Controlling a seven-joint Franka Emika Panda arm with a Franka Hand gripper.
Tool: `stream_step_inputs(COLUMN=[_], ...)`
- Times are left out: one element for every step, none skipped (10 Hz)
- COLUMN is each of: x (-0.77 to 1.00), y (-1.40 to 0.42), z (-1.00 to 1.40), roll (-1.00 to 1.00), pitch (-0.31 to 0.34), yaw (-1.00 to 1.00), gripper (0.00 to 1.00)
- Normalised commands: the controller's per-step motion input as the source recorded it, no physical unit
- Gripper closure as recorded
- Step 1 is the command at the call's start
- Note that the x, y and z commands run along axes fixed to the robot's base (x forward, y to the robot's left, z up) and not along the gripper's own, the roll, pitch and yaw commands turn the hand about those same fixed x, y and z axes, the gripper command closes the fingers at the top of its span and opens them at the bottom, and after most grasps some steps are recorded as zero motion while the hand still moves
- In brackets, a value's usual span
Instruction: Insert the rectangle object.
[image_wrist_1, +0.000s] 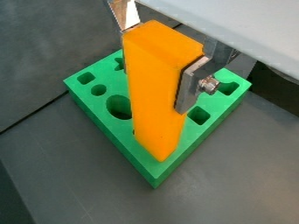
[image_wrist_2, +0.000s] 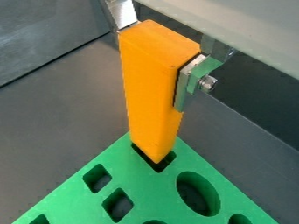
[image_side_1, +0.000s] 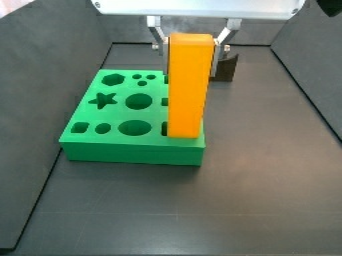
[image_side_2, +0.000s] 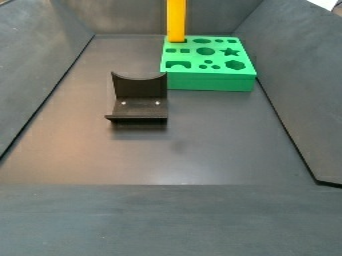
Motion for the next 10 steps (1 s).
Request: stream_step_inputs(x=[-0.29,-0.27,-0.08,0.03,0.1,0.03,0.0,0.0,0.05,0.11], y=[0.17,0.2,0.16,0.0,-0.11,-0.23,-0.11,-0.16,-0.21,-0.38], z=[-0.46,-0.41,-0.41,-0.67,-0.91,-0.99,-0.79,-0.87,-0.94,-0.91], roll=[0.0,0.0,0.0,0.0,0.0,0.08,0.04,0.01,0.0,0.0], pitch=[0.0,0.0,0.0,0.0,-0.011,-0.067,-0.099,-0.08,-0.044,-0.041], yaw=[-0.07,-0.05,0.0,0.0,0.02,0.37,0.79,0.78,0.77,0.7], gripper=[1.0,1.0,1.0,1.0,1.0,1.0,1.0,1.0,1.0,1.0])
